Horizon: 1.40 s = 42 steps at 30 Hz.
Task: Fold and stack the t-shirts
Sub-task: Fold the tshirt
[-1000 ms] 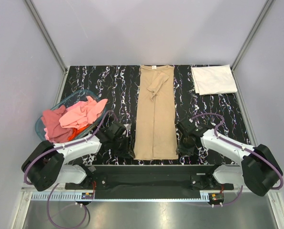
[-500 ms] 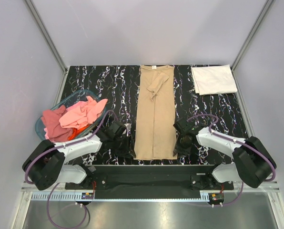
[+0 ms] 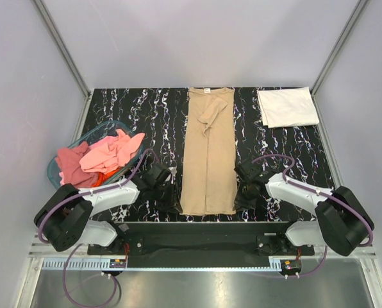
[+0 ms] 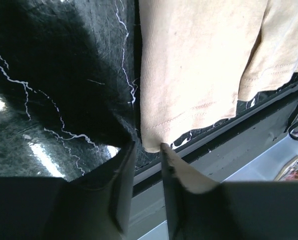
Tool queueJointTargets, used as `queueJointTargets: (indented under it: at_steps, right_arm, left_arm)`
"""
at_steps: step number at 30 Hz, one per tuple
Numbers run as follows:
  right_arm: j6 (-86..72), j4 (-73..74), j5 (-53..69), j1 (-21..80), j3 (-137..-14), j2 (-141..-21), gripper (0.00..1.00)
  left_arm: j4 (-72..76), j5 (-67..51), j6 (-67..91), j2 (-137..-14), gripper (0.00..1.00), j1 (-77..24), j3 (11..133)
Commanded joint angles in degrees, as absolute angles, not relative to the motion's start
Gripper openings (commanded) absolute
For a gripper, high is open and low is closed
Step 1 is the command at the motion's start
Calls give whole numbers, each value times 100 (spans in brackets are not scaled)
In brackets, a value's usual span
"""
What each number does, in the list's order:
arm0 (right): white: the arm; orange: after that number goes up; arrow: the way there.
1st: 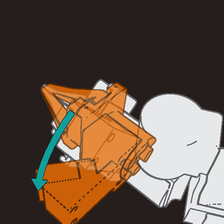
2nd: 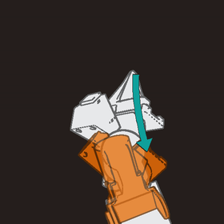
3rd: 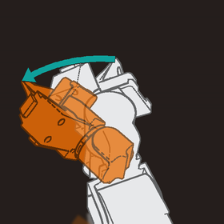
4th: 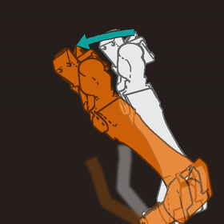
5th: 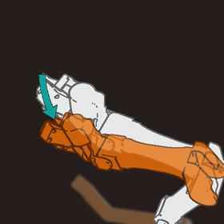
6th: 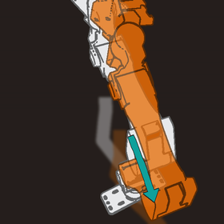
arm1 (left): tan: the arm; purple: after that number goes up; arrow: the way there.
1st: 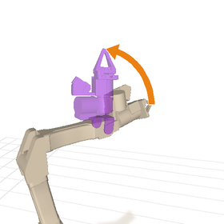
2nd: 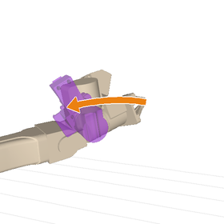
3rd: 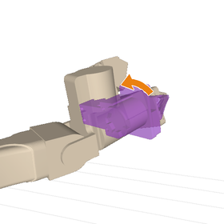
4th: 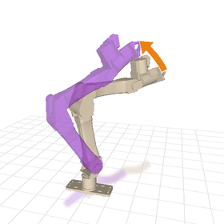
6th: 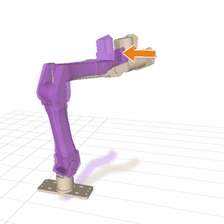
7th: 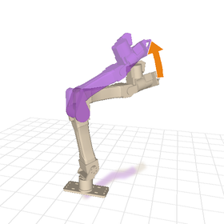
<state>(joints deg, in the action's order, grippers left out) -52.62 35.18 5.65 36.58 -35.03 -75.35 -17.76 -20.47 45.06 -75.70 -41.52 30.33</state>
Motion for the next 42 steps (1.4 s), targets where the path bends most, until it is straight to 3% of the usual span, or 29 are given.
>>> queueJointTargets:
  at_steps: [1, 3, 7, 26, 32, 42]
  right_arm:
    - [-5326, 3498, 536, 3630, -3410, -7348, 0]
    - [-5317, 3489, 545, 3630, -3401, -7313, 0]
    - [-5300, 3507, 536, 3630, -3393, -7243, 0]
    - [-4984, 3867, 335, 3630, -3945, -7127, 0]
    - [-4369, 3876, 88, 3595, -4605, -7549, 4]
    - [-3341, 3885, 35, 2971, -6116, -9024, 0]
  left_arm:
    - [-1415, -2215, 4579, -7734, 27, -4131, 2945]
    - [-1354, -2241, 4605, -7778, 22, -4131, 2927]
    - [-1353, -2233, 4676, -7735, 0, -4131, 2971]
    - [-1784, -2206, 4579, -7936, 0, -4026, 4025]
    - [-2003, -2136, 4308, -8375, 0, -3771, 4719]
    - [-2408, -2021, 3630, -9727, 0, -3094, 6669]
